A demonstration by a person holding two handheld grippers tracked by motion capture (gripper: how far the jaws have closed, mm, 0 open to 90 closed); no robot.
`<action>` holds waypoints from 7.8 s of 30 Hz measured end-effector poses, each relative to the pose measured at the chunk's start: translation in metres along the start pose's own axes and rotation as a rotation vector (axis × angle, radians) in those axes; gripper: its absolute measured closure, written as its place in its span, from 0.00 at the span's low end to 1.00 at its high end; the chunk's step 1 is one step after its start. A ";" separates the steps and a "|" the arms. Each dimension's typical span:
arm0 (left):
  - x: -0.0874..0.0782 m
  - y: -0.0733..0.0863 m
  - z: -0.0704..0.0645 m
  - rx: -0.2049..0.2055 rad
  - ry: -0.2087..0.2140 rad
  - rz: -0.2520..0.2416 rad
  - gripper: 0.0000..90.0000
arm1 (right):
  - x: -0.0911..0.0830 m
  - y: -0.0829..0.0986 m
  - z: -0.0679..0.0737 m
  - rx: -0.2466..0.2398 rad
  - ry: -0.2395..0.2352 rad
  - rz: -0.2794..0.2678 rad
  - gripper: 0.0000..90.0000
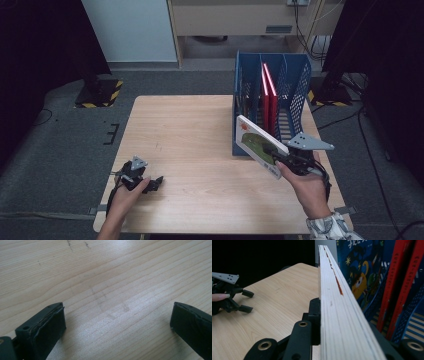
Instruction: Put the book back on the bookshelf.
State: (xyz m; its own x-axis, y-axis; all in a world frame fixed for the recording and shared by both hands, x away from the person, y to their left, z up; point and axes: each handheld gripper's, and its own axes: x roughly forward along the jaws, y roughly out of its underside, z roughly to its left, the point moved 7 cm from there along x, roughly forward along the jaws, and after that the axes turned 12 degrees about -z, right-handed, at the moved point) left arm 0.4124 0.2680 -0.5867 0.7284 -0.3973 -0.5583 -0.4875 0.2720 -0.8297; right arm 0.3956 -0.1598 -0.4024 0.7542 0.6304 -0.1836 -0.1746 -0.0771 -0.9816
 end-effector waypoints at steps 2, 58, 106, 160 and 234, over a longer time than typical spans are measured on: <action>0.000 0.000 0.000 0.000 0.000 0.000 0.00 | -0.002 -0.002 -0.003 0.002 0.013 -0.004 0.84; 0.001 -0.001 -0.001 -0.001 0.003 -0.002 0.00 | -0.040 -0.008 -0.079 0.023 0.256 -0.011 0.84; 0.002 -0.001 -0.001 0.001 0.006 -0.002 0.00 | 0.001 -0.025 -0.137 0.038 0.432 -0.005 0.84; 0.003 -0.002 -0.001 0.003 0.010 -0.002 0.00 | 0.052 -0.009 -0.176 0.067 0.542 0.003 0.84; 0.004 -0.003 -0.001 0.010 0.016 0.001 0.00 | 0.089 0.052 -0.185 0.147 0.566 0.173 0.82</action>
State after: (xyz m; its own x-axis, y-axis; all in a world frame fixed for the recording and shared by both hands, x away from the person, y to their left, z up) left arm 0.4162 0.2643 -0.5868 0.7200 -0.4113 -0.5589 -0.4831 0.2811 -0.8292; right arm 0.5706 -0.2503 -0.4795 0.9195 0.1067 -0.3784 -0.3797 -0.0083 -0.9251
